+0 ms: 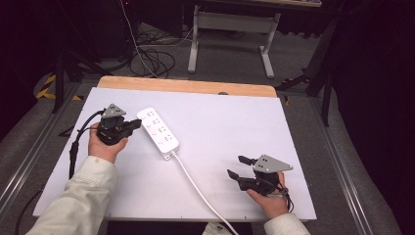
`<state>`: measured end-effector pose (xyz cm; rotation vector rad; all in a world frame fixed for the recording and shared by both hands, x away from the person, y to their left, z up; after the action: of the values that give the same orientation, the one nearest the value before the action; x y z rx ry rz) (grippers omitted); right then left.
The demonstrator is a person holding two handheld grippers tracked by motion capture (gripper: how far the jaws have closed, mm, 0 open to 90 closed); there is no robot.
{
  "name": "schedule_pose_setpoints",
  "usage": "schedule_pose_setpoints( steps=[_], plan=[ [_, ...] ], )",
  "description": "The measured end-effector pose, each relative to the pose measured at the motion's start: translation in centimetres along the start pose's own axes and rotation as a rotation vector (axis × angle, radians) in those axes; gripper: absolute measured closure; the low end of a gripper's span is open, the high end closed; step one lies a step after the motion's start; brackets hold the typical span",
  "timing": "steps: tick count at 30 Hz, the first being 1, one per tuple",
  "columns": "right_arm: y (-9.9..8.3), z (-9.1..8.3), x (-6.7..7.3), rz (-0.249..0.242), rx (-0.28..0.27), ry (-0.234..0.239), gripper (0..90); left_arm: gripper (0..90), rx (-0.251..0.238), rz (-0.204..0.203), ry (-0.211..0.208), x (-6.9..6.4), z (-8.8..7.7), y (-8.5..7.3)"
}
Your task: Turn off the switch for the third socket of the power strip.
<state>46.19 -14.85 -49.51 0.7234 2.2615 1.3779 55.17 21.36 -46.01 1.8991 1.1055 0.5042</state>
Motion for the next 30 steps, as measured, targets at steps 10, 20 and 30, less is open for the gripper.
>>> schedule_pose_setpoints(
  steps=[10,20,30],
  plan=[
    [0.0,0.0,0.0,0.001,0.001,0.001,37.1,90.0,-0.019,0.016,-0.002,0.4,2.0,-0.2],
    [0.0,0.0,-0.1,0.003,0.000,-0.001,37.0,90.0,-0.040,0.029,0.036,1.3,3.8,-0.5],
    [-0.1,0.0,-0.1,0.002,0.002,-0.005,37.0,90.0,-0.021,0.012,0.051,1.7,5.3,-1.1]
  ],
)
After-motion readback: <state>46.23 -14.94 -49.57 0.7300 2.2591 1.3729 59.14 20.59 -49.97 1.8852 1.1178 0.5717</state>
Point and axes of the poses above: each handheld gripper's, and its own axes: z roughly forward along the jaws, y roughly out of its top, x roughly to its left, the point moved 8 cm from there along z, roughly forward along the jaws
